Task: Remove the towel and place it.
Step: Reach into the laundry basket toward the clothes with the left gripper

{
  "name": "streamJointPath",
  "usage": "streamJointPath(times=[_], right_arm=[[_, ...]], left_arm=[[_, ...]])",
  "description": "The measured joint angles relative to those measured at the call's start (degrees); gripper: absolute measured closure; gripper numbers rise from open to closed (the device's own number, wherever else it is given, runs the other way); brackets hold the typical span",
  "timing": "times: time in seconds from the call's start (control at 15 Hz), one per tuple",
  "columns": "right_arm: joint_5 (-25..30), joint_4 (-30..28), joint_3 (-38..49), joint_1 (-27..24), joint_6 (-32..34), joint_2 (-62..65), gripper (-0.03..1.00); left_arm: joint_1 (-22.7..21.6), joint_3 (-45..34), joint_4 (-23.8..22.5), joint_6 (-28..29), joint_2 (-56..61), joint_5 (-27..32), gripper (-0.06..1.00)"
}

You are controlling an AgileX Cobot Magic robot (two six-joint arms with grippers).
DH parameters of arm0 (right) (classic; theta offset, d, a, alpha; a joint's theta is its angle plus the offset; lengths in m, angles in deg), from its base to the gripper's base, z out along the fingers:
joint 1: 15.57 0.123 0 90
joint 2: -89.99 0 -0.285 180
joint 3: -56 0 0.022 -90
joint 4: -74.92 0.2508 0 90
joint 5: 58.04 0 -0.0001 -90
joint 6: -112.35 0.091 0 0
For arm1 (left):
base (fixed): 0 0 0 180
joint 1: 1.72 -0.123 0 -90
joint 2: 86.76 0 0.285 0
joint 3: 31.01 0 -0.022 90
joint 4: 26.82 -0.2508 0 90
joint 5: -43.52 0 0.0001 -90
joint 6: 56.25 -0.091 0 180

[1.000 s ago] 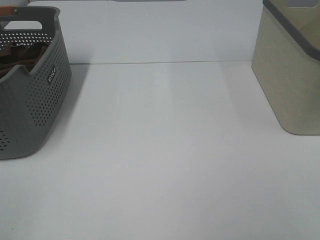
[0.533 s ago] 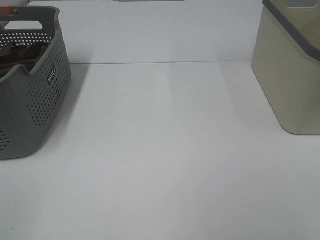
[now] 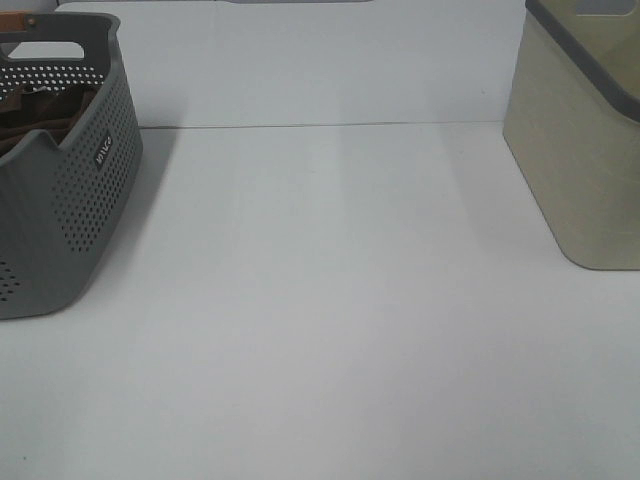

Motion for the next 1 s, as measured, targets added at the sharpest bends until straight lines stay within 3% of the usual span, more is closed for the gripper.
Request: streamJointPath(times=[1.0], right_arm=[[0.00, 0.00, 0.00, 0.00, 0.00, 0.00, 0.01]], left_arm=[[0.00, 0.00, 0.00, 0.00, 0.00, 0.00, 0.03]])
